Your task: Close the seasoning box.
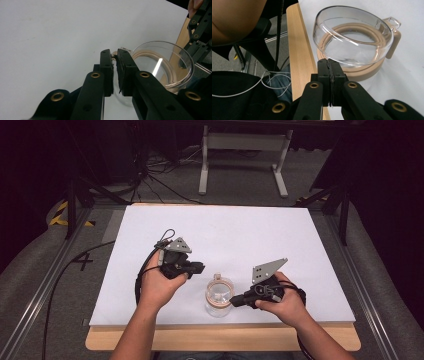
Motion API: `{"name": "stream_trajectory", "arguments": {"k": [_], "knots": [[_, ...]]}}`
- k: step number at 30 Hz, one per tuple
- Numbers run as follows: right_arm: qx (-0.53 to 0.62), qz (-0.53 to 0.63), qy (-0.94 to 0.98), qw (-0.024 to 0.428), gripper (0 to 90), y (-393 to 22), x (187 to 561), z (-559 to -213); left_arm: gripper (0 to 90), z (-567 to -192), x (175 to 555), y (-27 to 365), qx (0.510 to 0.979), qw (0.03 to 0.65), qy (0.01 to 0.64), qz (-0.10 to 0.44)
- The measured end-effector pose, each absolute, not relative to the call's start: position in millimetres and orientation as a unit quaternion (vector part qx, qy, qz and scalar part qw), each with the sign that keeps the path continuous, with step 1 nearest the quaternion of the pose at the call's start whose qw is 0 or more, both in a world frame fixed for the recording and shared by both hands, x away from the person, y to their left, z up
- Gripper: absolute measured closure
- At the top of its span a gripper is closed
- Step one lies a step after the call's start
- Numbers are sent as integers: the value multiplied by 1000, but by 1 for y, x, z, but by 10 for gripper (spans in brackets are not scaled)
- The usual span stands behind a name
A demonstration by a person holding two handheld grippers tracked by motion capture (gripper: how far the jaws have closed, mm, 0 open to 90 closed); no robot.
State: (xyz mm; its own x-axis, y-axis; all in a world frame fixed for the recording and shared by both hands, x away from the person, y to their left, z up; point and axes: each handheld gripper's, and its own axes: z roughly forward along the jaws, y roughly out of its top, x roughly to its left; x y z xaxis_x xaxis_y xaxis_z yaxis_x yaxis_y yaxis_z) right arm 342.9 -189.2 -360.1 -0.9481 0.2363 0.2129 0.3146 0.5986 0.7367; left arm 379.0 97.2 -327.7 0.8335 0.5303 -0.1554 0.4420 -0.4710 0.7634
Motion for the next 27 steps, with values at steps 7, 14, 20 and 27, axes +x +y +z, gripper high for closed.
{"name": "stream_trajectory", "arguments": {"k": [7,14,20,27], "knots": [[-153,-405,-900,48,895,-190,343,-363,826,-329,380,97,860,417,289,48],[-153,-391,-906,48,886,-192,342,-363,824,-330,381,98,862,414,289,44],[-156,-401,-902,44,875,-194,343,-361,818,-331,381,97,861,414,292,42],[-176,-433,-884,7,824,-214,349,-346,809,-331,379,105,856,418,303,42]]}}
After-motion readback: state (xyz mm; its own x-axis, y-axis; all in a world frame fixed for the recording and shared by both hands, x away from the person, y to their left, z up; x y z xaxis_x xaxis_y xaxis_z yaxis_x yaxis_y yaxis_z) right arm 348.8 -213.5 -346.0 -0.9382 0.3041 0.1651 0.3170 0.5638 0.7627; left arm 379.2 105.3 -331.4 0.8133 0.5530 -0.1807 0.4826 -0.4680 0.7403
